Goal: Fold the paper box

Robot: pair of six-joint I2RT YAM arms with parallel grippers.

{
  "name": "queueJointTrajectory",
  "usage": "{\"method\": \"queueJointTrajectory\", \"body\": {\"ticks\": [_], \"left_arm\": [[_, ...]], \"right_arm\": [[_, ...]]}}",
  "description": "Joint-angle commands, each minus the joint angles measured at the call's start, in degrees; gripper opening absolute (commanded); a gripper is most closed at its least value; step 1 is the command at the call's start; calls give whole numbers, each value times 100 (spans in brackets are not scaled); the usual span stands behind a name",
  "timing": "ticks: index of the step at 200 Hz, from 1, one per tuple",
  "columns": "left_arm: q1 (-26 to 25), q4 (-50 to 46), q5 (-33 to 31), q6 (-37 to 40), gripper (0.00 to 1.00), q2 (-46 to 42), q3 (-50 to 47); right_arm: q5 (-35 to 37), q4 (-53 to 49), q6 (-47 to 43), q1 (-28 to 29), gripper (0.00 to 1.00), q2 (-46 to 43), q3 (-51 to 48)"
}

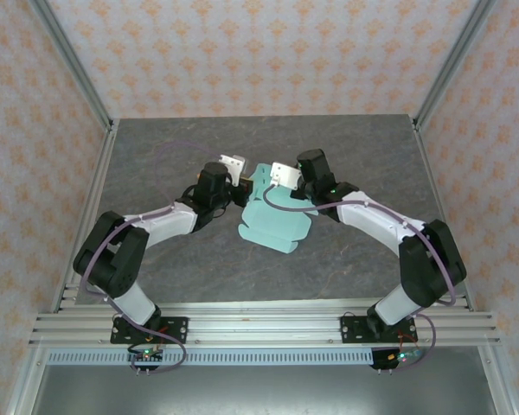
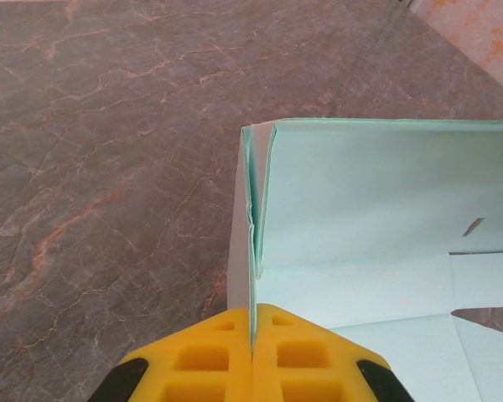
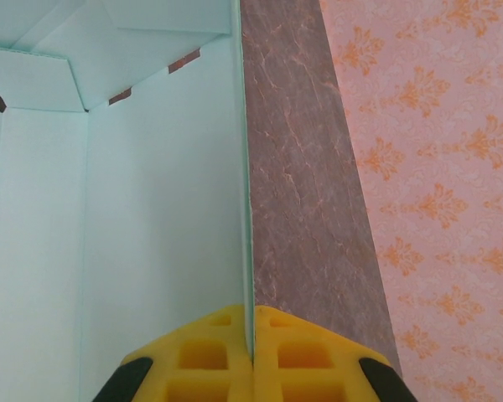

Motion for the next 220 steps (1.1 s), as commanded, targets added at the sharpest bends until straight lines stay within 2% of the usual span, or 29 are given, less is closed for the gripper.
{"method": "queueJointTrajectory", "body": {"ticks": [1,51,117,140,220], "left_arm": [[-189,272,10,-179,7,182,171],[-191,505,-110,-181,12,414,79],[-197,566,-244,-159,15,512,-6],[-191,539,-321,-103,19,439,-91],[-34,372,9,66,31,105,-273]], "right_arm": [[55,901,-19,31,0,106,-130],[-421,1429,-356,-188,0,117,-468],[-346,2150,-1004,-202,0,238,-927],[-336,2295,-1202,-219,0,266,-1022],[-280,2964,-1574,-228,0,320,-1400]]}}
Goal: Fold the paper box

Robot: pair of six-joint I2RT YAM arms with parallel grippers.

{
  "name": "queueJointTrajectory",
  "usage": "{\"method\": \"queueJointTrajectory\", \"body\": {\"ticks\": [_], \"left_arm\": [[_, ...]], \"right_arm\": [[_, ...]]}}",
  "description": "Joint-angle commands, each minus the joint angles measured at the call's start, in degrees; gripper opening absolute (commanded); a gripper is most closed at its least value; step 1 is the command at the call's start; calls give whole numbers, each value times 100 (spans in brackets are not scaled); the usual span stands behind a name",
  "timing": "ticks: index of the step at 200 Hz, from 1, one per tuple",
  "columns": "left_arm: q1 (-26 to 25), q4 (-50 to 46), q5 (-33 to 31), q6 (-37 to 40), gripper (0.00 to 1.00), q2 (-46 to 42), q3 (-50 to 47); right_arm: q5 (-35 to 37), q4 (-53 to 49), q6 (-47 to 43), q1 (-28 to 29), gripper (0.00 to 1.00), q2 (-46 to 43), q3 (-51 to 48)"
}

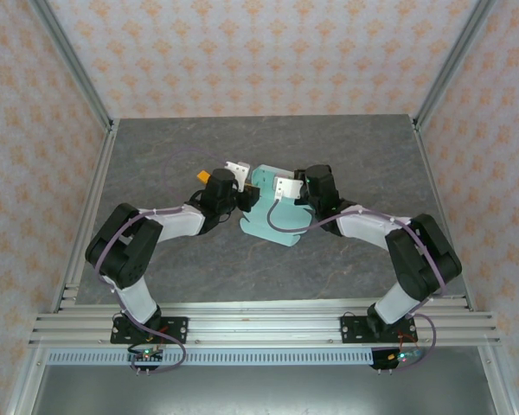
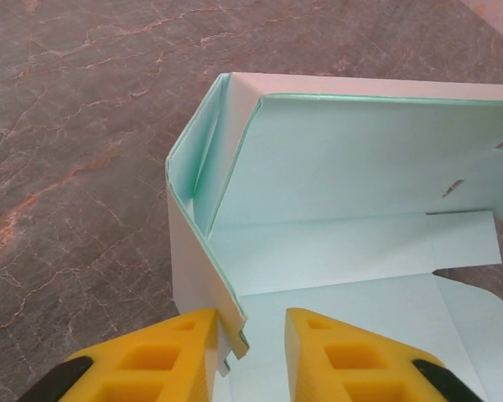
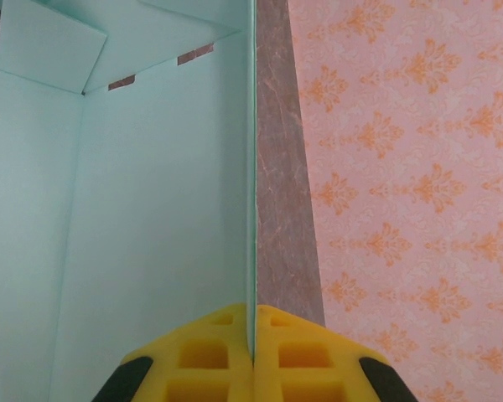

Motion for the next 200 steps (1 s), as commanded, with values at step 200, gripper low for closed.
{"method": "queueJointTrajectory", "body": {"ticks": [200], "left_arm": [[1665,-3525,605,203,44,718,2400]], "right_arm": [[-141,649,-542,-123,0,191,-108]]}}
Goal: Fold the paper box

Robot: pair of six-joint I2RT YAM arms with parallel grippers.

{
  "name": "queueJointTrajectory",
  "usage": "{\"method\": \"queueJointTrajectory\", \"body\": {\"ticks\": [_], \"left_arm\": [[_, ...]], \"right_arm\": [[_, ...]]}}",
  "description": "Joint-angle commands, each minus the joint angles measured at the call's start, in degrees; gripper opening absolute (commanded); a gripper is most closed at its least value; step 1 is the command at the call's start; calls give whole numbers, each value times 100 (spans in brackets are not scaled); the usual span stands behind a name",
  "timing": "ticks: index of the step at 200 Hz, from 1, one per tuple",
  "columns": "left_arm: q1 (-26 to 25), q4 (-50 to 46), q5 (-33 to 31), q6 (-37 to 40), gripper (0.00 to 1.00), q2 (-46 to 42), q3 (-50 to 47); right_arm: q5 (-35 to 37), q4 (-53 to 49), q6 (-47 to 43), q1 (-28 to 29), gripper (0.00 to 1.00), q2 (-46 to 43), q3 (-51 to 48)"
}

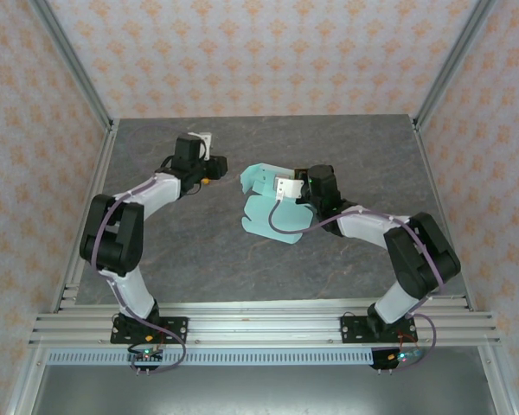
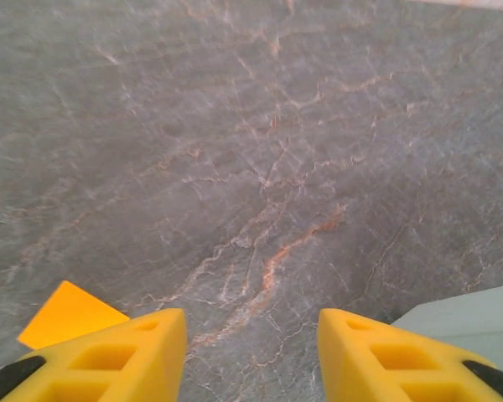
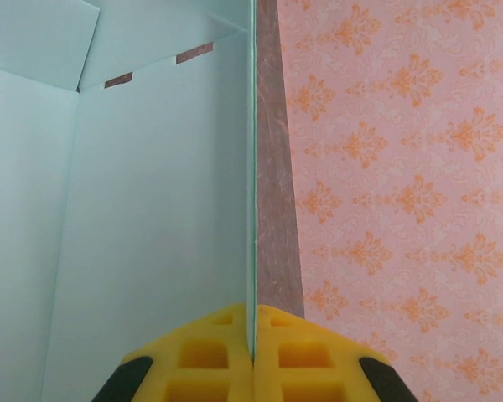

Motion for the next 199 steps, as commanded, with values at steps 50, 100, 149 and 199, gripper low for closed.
{"method": "queueJointTrajectory", "body": {"ticks": [50,100,149,199], "left_arm": [[-39,-1640,971,843,41,870,1136],[-211,-1841,1308,1178,40,1149,1394],[-315,-1912,1398,1494,40,1143,1417],[-271,-2105,1422,1844,40,1109,1546]], "right_arm": [[67,1100,-618,-23,0,420,-221],[152,1333,-824,-29,0,663,-217],[287,2317,-1290,-66,0,1078,-406],[216,3048,-1458,-96,0,1307,-600]]}}
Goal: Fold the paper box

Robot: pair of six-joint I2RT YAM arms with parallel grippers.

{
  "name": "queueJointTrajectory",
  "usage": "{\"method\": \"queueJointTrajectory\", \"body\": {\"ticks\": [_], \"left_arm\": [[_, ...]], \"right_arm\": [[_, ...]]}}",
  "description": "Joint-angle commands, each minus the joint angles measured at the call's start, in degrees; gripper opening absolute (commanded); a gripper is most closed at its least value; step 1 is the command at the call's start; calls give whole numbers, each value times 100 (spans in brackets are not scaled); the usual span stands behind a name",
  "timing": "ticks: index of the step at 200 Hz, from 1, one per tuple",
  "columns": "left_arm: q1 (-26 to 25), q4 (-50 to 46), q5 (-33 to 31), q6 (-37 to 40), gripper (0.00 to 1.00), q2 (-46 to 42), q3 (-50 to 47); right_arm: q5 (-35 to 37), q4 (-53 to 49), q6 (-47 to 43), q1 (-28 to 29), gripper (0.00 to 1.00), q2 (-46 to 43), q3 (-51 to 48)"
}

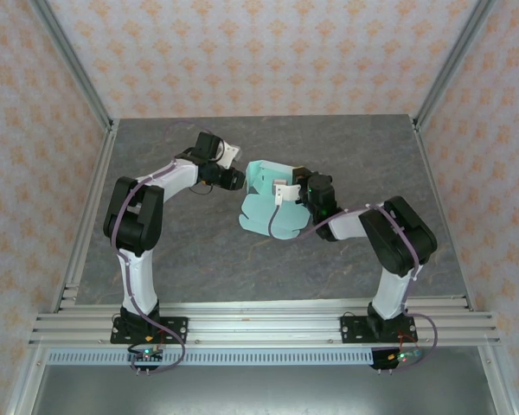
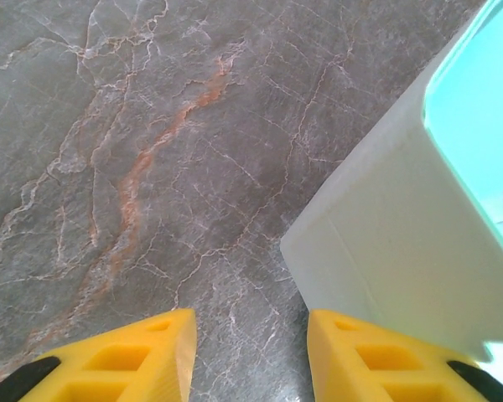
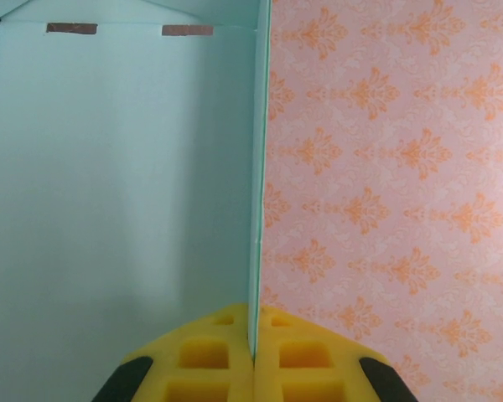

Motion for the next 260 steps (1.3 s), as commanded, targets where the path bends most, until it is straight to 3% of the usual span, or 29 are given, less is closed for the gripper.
{"method": "queueJointTrajectory", "body": {"ticks": [1,179,260], "left_arm": [[29,-245,122,328,40,-69,233],[-33,-905,1634,1518,41,324,888],[-17,-1094,1729,1456,41,306,939]], "right_arm": [[22,457,-267,-21,0,129,-190],[-56,136,0,-78,0,42,-5],[-31,71,-9,-112,0,21,50]]}}
